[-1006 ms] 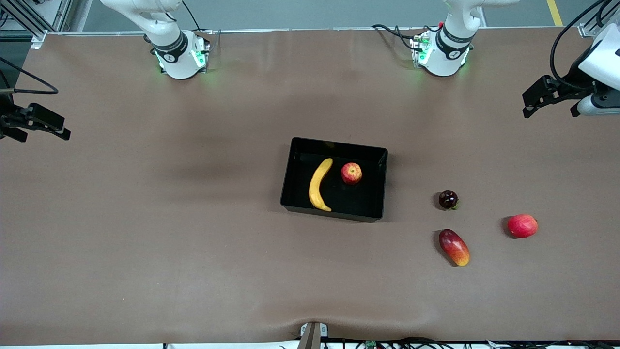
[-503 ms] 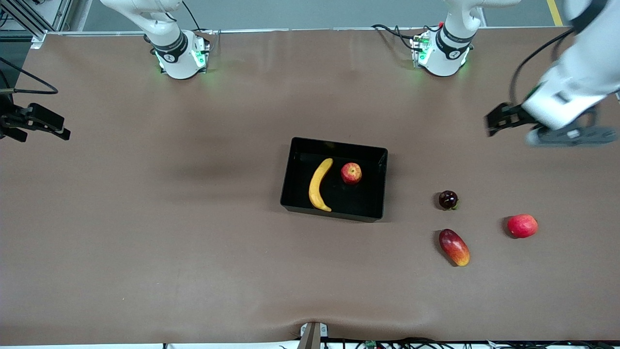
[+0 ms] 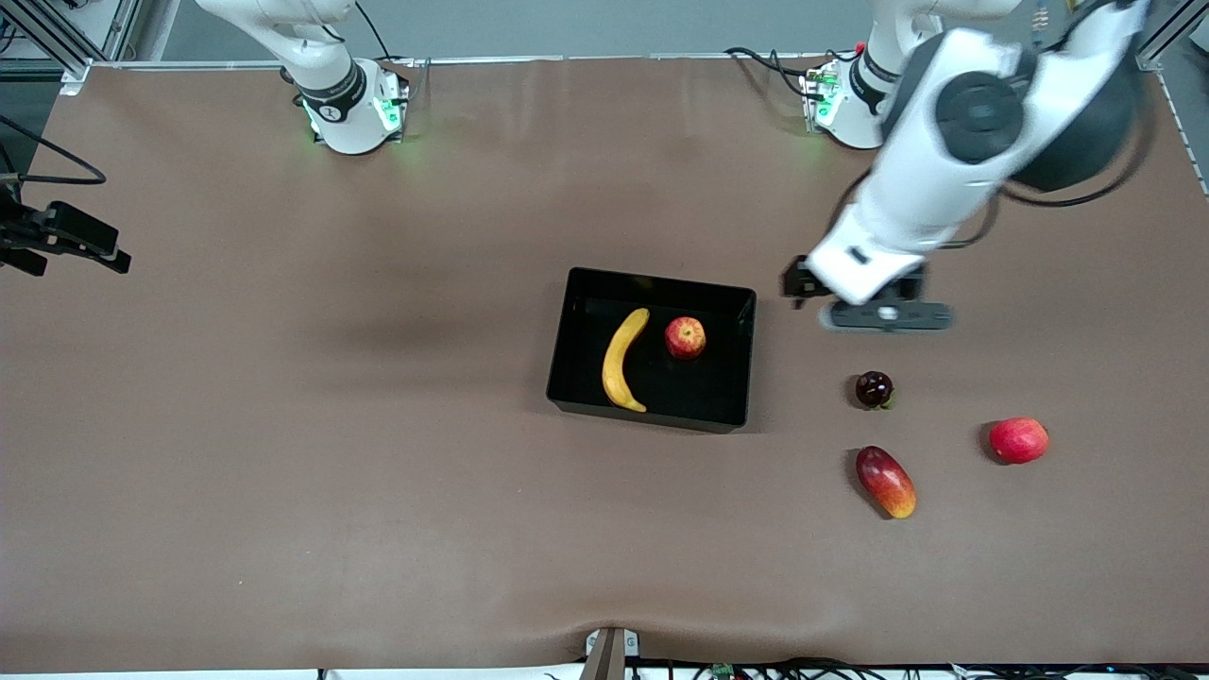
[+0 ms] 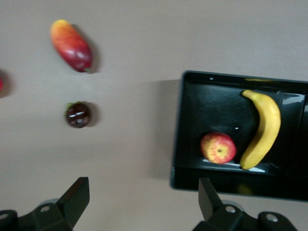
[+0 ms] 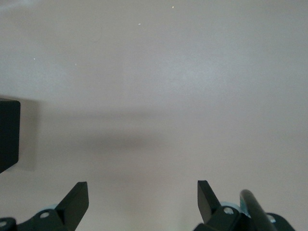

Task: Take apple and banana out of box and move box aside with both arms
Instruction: 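Move the left gripper over the black box toward the apple, then lower the left gripper and grasp the red-yellow apple in the box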

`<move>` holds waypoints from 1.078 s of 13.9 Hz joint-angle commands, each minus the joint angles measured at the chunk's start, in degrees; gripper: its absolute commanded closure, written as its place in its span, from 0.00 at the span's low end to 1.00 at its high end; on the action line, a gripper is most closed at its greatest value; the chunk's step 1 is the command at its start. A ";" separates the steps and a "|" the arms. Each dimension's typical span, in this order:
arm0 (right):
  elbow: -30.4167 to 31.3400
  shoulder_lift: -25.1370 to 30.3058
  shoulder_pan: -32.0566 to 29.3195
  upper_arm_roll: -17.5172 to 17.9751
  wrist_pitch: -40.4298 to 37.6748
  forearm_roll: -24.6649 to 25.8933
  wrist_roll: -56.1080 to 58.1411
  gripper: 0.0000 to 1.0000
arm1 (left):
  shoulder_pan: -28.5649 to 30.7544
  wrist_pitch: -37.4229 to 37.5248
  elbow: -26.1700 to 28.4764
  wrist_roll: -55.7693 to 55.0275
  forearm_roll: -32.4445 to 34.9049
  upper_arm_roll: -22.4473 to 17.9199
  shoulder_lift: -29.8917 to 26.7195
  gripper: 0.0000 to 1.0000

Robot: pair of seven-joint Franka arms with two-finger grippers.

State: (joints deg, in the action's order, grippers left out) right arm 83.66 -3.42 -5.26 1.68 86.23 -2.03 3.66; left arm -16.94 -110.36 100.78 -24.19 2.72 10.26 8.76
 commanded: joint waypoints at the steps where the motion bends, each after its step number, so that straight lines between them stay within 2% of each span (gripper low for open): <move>1: 0.80 1.05 -1.06 0.70 -0.19 -0.95 0.38 0.00 | -3.09 -4.33 2.93 -3.30 1.05 -0.33 1.86 0.00; 8: 0.80 1.05 -1.06 0.70 -0.19 -0.95 0.38 0.00 | -8.55 -14.96 2.76 -19.72 4.57 0.02 12.41 0.00; 10: 0.80 1.05 -1.06 0.70 -0.19 -0.95 0.38 0.00 | -11.70 -17.25 2.58 -25.35 5.70 -0.24 15.22 0.00; 12: 0.80 1.05 -0.98 0.70 -0.19 -0.95 0.38 0.00 | -11.89 -18.31 2.41 -29.22 9.74 -0.07 17.60 0.00; 15: 0.80 1.05 -0.98 0.70 -0.10 -0.95 0.38 0.00 | -12.07 -21.56 2.49 -31.08 10.20 0.02 19.98 0.00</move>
State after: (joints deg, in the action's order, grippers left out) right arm 83.67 -3.42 -5.27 1.73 86.23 -2.04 3.66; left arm -28.94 -129.65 104.01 -53.12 11.50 10.42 27.36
